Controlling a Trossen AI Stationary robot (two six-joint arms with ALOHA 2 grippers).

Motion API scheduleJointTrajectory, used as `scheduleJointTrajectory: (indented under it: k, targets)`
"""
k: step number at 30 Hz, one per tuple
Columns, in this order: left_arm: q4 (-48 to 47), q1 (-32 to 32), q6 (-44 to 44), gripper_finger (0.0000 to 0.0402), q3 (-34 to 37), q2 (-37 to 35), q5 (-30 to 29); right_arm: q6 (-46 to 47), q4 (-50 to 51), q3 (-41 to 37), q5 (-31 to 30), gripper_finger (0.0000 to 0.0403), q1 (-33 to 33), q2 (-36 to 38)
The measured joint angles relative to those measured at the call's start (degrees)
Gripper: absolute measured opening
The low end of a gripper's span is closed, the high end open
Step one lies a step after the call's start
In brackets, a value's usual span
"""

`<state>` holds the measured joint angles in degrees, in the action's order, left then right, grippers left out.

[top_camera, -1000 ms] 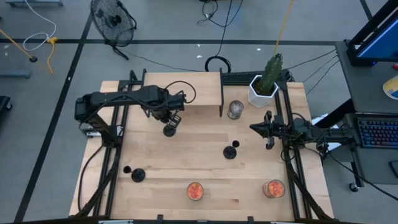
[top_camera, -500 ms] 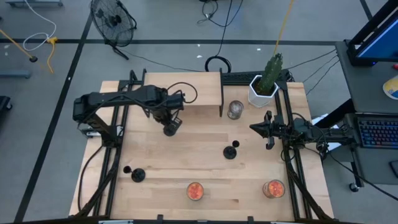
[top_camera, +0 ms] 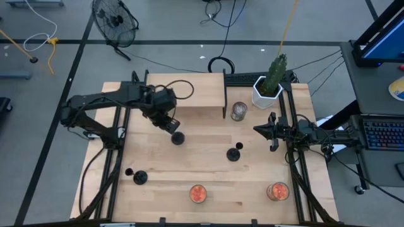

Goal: Pick & Place candle stick holders
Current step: Put the top black candle holder on the shelf

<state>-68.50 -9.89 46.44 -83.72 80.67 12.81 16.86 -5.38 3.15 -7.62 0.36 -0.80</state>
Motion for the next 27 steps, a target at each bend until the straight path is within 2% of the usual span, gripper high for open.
scheduleJointTrajectory:
  k: [6,11,15,27]
  targets:
    - [16.0,0.0,3.6,0.0003,-0.1,-4.1,0.6,0.0,0.0,0.0,0.0,0.0000,0.0,0.0]
    - [25.3,-0.3,6.0,0.0003,-0.1,-6.6,-1.6,0.0,0.0,0.0,0.0,0.0000,0.0,0.0]
    - [27.6,-1.7,8.0,0.0003,-0.1,-8.9,-3.9,0.0,0.0,0.0,0.0,0.0000,0.0,0.0]
    - [25.8,-6.1,11.1,0.0003,-0.1,-15.8,-17.1,0.0,0.0,0.0,-0.1,0.0000,0.0,0.0]
